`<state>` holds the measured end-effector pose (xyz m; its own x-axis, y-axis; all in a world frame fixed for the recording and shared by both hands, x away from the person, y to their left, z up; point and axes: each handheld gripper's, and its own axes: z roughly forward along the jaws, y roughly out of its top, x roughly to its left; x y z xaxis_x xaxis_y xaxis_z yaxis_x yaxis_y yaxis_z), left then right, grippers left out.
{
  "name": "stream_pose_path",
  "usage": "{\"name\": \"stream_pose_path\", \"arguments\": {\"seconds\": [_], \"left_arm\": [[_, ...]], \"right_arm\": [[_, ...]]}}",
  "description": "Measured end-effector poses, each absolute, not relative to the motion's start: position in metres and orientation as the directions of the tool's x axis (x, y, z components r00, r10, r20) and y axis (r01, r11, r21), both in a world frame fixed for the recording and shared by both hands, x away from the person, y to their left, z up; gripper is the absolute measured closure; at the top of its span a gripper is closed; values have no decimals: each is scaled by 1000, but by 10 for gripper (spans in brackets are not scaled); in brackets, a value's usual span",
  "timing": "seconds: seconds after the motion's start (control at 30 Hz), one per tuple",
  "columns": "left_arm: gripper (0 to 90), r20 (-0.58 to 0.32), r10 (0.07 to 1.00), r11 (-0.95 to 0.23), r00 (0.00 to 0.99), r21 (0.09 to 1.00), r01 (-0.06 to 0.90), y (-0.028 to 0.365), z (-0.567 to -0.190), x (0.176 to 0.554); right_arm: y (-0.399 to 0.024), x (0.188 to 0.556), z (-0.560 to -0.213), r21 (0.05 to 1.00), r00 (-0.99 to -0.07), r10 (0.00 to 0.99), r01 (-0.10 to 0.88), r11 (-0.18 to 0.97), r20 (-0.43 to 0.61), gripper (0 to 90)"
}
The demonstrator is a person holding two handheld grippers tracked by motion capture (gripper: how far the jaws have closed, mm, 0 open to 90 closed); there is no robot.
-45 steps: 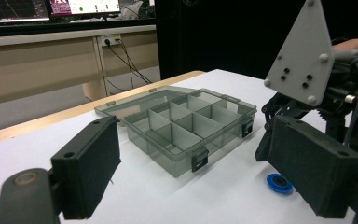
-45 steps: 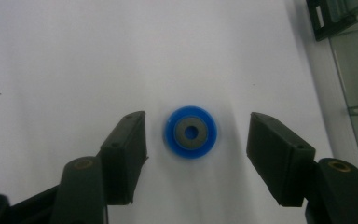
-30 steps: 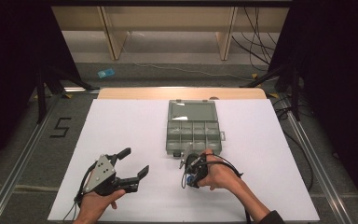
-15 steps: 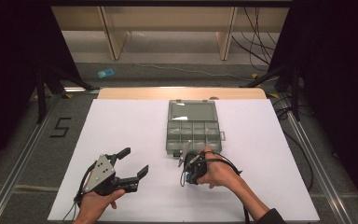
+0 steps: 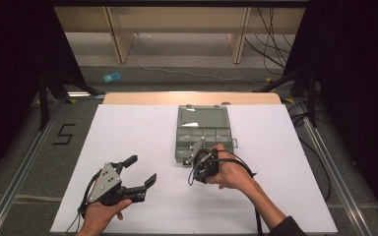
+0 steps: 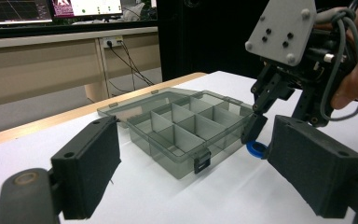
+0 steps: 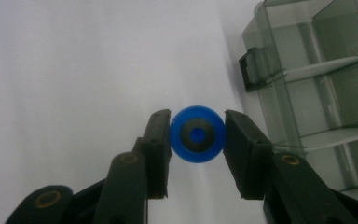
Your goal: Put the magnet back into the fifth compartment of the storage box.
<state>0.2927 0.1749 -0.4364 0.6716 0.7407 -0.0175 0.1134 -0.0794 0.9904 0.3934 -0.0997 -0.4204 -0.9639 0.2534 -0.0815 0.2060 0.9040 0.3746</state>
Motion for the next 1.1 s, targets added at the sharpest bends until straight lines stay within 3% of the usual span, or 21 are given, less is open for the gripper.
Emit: {"name": "stream_pose_path", "arguments": {"seconds": [1.1], "left_arm": [[160, -21, 741, -76, 672, 991, 114, 176, -436, 293]], "right_arm": [[-91, 412, -405, 452, -950, 280, 191, 871, -140, 625]]}}
